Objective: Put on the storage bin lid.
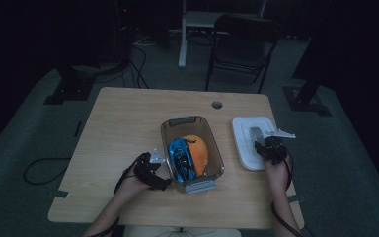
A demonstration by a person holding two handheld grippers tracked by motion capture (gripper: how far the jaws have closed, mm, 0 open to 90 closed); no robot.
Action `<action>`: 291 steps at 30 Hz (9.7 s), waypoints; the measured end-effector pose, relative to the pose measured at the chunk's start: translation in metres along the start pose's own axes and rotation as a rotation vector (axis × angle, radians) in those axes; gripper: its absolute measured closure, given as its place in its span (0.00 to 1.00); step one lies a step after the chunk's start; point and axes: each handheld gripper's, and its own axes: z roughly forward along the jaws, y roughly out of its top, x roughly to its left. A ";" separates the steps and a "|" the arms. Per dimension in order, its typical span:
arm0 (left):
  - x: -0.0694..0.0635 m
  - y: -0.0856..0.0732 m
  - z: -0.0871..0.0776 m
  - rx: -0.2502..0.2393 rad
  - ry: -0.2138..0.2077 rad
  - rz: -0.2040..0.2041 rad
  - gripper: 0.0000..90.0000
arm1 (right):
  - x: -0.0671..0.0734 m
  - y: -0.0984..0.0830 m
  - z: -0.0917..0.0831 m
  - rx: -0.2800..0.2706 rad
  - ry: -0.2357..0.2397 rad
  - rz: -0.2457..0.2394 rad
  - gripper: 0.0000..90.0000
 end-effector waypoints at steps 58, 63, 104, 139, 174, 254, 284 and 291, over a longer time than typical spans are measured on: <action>-0.023 0.022 0.013 -0.014 -0.021 0.054 0.04 | 0.178 0.049 -0.064 -0.081 0.334 -0.241 0.74; -0.019 0.019 0.010 -0.017 -0.008 0.044 0.04 | 0.181 0.047 -0.066 -0.084 0.337 -0.238 0.74; -0.001 0.020 0.000 -0.058 0.027 -0.025 0.04 | 0.092 0.044 -0.050 -0.142 0.203 -0.100 0.12; 0.017 0.025 0.000 -0.062 0.033 -0.040 0.04 | 0.077 -0.023 0.027 0.020 0.254 -0.031 0.17; 0.033 -0.016 -0.027 -0.156 0.074 -0.072 0.04 | 0.103 -0.047 0.011 0.025 0.272 -0.106 0.14; 0.127 -0.127 -0.091 -0.041 0.363 -0.514 0.04 | -0.022 -0.066 0.001 0.052 -0.074 0.091 0.14; 0.104 -0.142 -0.093 -0.086 0.413 -0.470 0.03 | -0.012 -0.091 -0.025 0.051 -0.106 0.095 0.15; 0.104 -0.142 -0.093 -0.087 0.413 -0.471 0.03 | -0.012 -0.092 -0.025 0.050 -0.106 0.094 0.15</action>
